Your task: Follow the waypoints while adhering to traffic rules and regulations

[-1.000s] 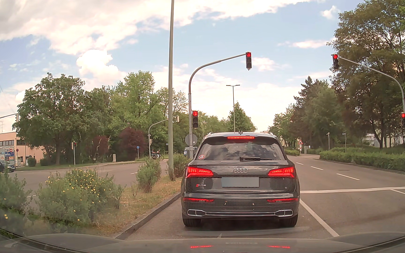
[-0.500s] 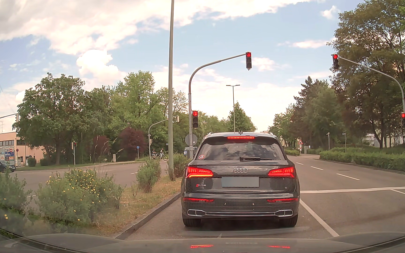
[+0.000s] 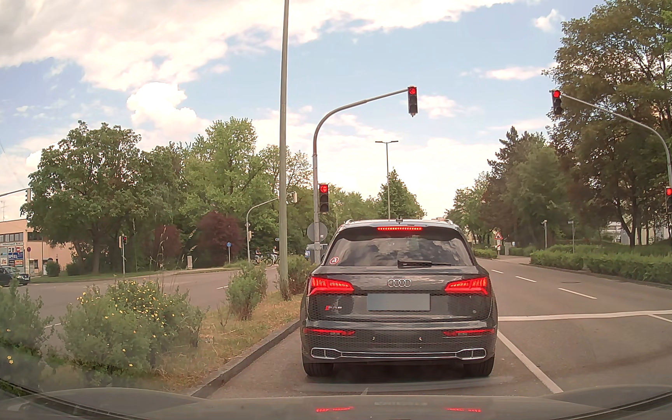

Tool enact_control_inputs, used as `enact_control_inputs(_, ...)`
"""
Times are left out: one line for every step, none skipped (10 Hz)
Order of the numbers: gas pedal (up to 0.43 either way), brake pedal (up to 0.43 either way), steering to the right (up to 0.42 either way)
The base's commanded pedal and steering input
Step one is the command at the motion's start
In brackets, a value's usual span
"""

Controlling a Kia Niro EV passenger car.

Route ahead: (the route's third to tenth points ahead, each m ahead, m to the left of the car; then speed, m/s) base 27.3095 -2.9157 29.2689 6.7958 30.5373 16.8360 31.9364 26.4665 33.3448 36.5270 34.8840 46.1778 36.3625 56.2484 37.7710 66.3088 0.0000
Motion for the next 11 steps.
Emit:
enact_control_inputs(0.0, 0.445, 0.028)
enact_control_inputs(0.0, 0.439, 0.028)
enact_control_inputs(0.0, 0.445, 0.028)
enact_control_inputs(0.0, 0.439, 0.028)
enact_control_inputs(0.0, 0.439, 0.028)
enact_control_inputs(0.0, 0.439, 0.028)
enact_control_inputs(0.0, 0.439, 0.028)
enact_control_inputs(0.0, 0.445, 0.028)
enact_control_inputs(0.0, 0.439, 0.028)
enact_control_inputs(0.0, 0.445, 0.028)
enact_control_inputs(0.0, 0.445, 0.028)
